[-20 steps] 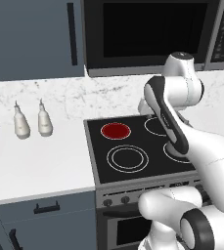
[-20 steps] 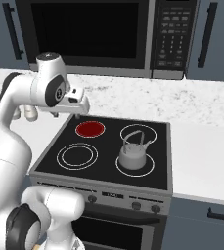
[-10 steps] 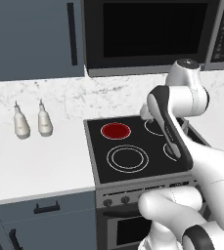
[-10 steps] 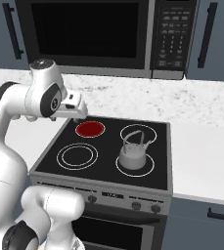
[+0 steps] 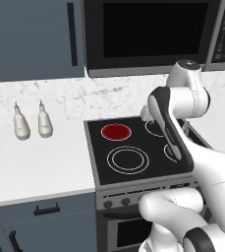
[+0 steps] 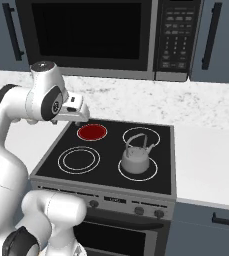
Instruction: Turn off the rear left burner of the stove.
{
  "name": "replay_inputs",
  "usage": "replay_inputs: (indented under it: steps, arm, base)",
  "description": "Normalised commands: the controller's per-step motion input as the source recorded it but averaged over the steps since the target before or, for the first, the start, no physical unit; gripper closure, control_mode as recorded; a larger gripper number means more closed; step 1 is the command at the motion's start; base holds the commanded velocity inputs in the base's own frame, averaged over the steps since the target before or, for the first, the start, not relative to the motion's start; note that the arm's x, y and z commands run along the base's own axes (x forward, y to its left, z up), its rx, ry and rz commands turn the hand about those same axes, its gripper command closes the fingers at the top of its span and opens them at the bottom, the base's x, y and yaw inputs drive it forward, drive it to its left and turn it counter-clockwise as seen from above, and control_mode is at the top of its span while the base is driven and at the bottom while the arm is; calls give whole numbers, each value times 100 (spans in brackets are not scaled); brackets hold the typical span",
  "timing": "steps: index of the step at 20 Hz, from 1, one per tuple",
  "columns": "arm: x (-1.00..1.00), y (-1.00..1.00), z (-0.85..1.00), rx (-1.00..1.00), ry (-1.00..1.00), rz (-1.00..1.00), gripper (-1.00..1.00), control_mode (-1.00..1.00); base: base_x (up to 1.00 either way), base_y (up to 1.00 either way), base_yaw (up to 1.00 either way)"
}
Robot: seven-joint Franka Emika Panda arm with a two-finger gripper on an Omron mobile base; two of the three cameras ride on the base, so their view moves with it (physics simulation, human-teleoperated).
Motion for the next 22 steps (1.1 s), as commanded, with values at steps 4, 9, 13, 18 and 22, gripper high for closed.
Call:
replay_inputs:
  steps: [4, 9, 13, 18, 22]
  arm:
    - [0, 0, 0, 0, 0, 0, -100, 100]
    - [0, 0, 0, 0, 0, 0, -100, 100]
    - [0, 0, 0, 0, 0, 0, -100, 100]
    - [0, 0, 0, 0, 0, 0, -100, 100]
    - [0, 0, 0, 0, 0, 0, -100, 100]
  base:
    - [-10, -24, 0]
    - [-11, -27, 0]
    - [-8, -38, 0]
    - [-7, -44, 0]
    - [-7, -38, 0]
